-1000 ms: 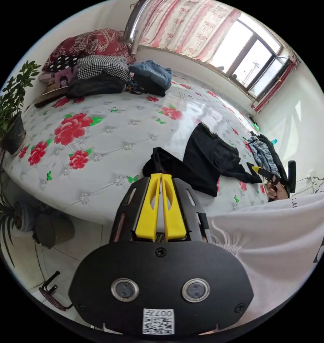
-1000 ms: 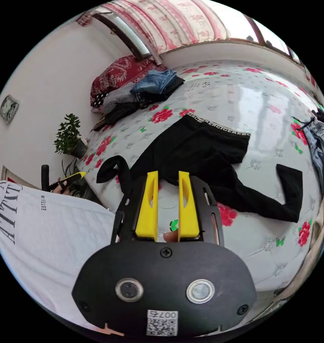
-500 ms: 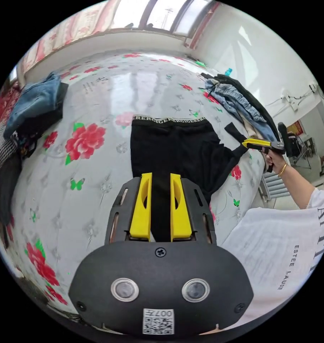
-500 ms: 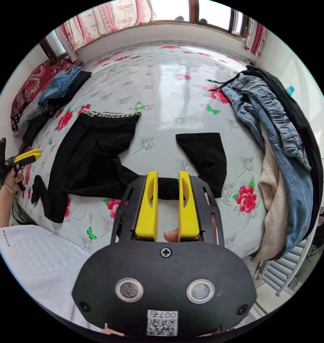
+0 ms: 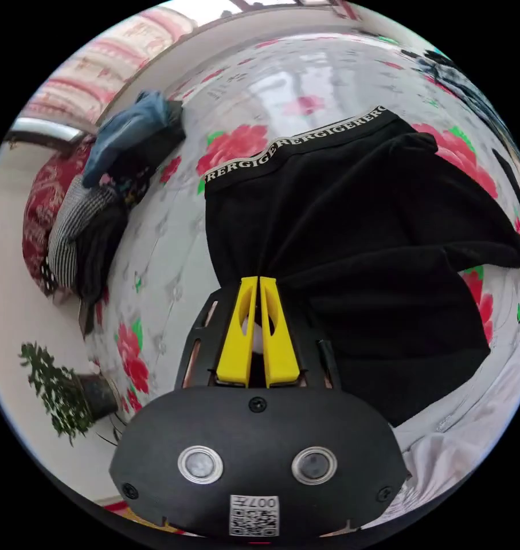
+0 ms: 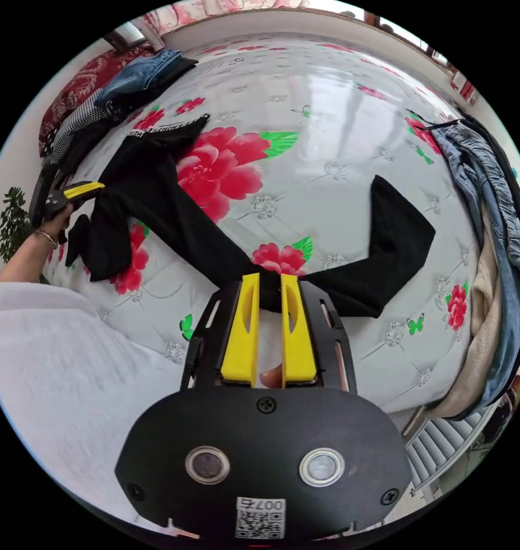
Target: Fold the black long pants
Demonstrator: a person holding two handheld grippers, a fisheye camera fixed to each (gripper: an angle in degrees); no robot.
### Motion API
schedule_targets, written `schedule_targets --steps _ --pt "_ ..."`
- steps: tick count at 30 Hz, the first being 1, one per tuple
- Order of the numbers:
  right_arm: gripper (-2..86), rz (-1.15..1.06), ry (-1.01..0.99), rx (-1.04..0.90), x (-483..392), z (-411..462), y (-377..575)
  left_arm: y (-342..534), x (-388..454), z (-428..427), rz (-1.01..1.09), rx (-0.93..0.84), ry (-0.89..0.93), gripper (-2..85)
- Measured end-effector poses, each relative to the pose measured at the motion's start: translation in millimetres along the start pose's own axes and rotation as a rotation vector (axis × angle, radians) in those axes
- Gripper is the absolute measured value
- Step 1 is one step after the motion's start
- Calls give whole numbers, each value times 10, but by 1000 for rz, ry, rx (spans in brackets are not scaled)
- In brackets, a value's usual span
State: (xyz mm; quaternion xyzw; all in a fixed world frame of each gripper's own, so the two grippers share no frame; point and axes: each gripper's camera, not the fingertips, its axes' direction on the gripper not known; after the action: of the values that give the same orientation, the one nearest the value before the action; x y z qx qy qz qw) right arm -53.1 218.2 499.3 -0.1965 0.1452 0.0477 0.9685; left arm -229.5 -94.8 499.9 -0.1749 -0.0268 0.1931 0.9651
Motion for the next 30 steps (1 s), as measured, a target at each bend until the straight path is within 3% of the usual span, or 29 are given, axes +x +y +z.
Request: schedule_targets --steps 5,9,12,16,18,20,24,25,27,30 --pt "62 -119 -52 137 -608 -186 8 1042 -423 79 -297 -211 -34 -10" --pt "65 -342 -95 57 -875 -100 37 1442 -352 -3 -372 -259 -84 -10" --pt "59 -472 -42 -41 -1118 161 221 1548 -276 -85 -419 -230 -80 -10" --pt "27 -558 144 -6 -1407 114 292 1451 -247 -78 -424 -244 -66 -10" --pt "17 -559 140 -5 -1393 -98 154 1399 -254 -65 -413 -256 -62 -10" --pt "12 -511 125 121 -1233 -605 20 1365 -270 -57 -400 -265 -54 -10" --pt "12 -284 25 373 -604 -1938 -305 1395 -299 -71 -390 -226 -31 -10" --pt "15 -181 83 467 -468 -2206 -313 1414 -317 -72 -399 -216 -26 -10" --pt "23 -101 132 565 -367 -2460 -253 1443 -348 -71 -413 -201 -21 -10" --pt "30 -94 -7 592 -543 -2506 -51 1487 -408 -63 -419 -179 -13 -10"
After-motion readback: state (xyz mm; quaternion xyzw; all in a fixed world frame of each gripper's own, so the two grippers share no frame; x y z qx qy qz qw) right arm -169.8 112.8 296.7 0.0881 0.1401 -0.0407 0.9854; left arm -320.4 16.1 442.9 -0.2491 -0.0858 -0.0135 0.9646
